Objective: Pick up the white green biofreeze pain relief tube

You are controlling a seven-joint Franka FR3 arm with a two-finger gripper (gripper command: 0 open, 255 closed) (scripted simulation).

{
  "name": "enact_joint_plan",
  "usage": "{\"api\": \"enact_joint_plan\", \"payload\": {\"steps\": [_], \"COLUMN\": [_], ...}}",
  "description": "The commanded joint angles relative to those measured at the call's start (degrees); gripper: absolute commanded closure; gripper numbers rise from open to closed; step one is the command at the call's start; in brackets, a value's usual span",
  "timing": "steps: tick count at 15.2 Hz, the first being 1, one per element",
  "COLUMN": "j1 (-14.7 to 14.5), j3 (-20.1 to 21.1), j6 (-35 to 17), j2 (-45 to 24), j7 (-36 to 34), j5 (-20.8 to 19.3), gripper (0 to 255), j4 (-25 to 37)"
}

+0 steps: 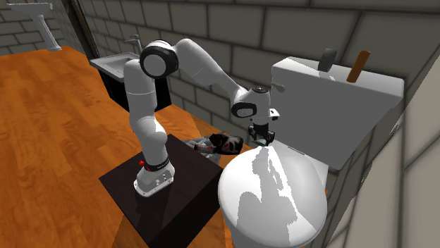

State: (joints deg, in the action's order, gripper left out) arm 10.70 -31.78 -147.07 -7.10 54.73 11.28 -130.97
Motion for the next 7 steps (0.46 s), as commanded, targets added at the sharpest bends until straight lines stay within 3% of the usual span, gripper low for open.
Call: {"api": "enact_joint_plan", "payload": {"steps": [1, 7], "j1": [-0.29, -0.61], "j3": [-0.37, -0.82], "j6": [1.4, 4.31], "j2": [1.25, 3.73], "j7": [-1.16, -3.17], "j5": [-1.5, -4.22], "gripper": [255, 255], "j4": [0.39, 1.34]}}
